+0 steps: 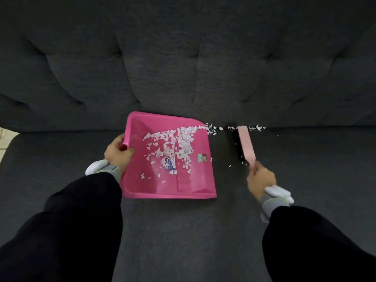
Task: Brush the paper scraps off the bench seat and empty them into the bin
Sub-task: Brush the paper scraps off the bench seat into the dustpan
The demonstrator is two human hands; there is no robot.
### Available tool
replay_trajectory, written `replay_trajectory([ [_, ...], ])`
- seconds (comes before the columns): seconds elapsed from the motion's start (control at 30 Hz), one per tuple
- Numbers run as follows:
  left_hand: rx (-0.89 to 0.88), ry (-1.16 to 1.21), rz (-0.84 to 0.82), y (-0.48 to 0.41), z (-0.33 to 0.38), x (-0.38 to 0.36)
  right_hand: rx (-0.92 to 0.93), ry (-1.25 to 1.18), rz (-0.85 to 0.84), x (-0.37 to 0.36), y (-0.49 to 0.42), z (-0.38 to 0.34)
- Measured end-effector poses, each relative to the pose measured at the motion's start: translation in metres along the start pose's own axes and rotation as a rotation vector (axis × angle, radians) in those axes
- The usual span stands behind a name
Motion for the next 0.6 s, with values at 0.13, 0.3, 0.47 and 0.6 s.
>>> replay_trajectory([
  [0.13, 0.0, 0.0, 0.007, 0.003, 0.001, -0.001, 0.068, 0.025, -0.041, -0.017, 0.029, -0.017],
  [0.3, -0.019, 0.016, -0.002, 0.01, 0.003, 0.0, 0.219, -0.166, -0.179, -0.041, 0.08, -0.039],
  [0.47, -0.004, 0.04, 0.005, 0.026, -0.002, 0.009, 0.23, -0.264, -0.159, -0.02, 0.084, -0.026],
  [0.6, -0.013, 0.035, 0.028, 0.038, -0.01, 0.029, 0.113, -0.212, -0.046, 0.008, 0.063, 0.013],
])
Point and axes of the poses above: each hand's wrist, its own y-axis away from the middle knuckle, its own x-axis out of the back of the hand, z = x × y, the point moved 4 cm from there along -y, towards the middle knuckle, and after that the axes turned 11 degrees about z, right-handed, at the moved point
